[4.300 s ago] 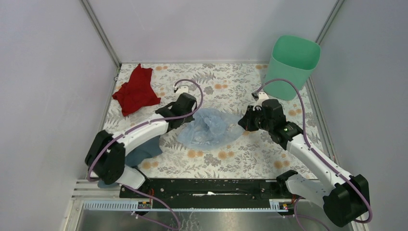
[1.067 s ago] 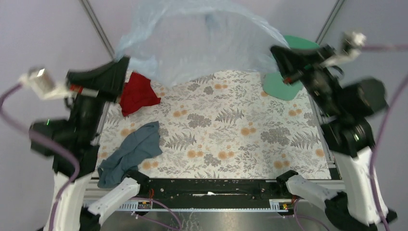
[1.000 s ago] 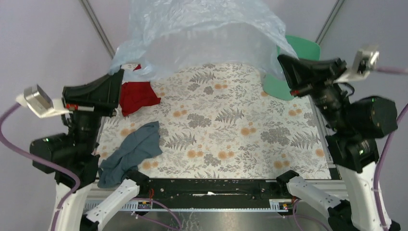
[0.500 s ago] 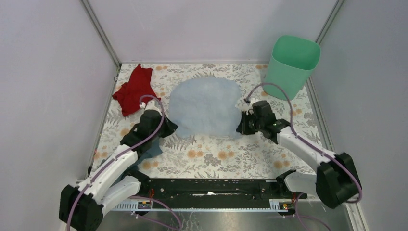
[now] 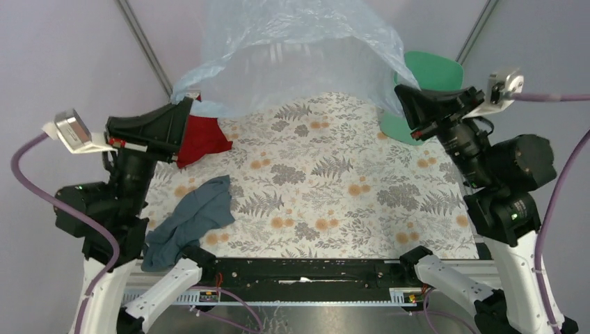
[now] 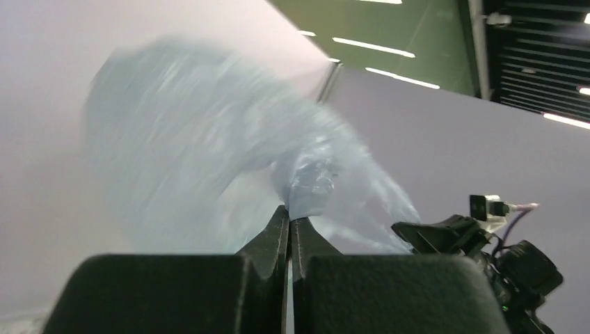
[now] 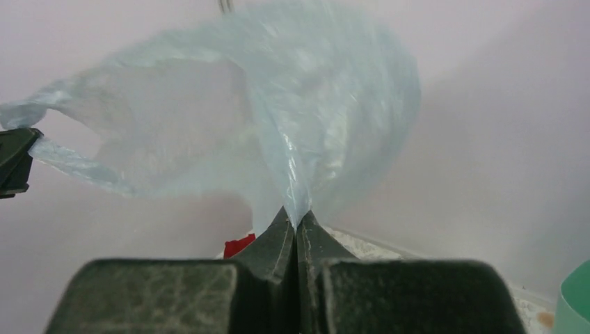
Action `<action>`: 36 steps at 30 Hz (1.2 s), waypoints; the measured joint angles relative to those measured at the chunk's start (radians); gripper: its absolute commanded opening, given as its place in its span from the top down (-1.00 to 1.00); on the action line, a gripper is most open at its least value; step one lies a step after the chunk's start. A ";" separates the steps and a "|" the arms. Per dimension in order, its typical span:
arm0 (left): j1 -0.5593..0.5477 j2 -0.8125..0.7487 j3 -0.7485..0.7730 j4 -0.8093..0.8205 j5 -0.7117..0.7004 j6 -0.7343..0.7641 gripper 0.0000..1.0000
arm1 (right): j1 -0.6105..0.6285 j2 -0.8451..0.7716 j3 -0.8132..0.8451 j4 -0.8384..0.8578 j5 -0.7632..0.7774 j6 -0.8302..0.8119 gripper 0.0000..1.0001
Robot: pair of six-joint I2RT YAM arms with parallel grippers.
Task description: Put the trash bags into the trash bin
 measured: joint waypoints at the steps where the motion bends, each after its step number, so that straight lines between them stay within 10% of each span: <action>1: 0.000 -0.044 -0.050 0.015 -0.022 0.000 1.00 | 0.000 -0.036 -0.049 0.022 0.006 -0.002 1.00; 13: 0.000 -0.016 -0.724 -0.367 -0.167 -0.084 1.00 | 0.000 0.180 -0.717 -0.026 -0.080 0.069 1.00; 23: 0.000 -0.189 -0.468 -0.450 -0.113 -0.058 1.00 | 0.000 0.174 -0.641 -0.022 -0.300 0.167 0.86; 36: 0.000 -0.194 -0.358 -0.537 -0.200 0.008 1.00 | 0.002 0.240 -0.533 -0.064 -0.337 0.219 -0.29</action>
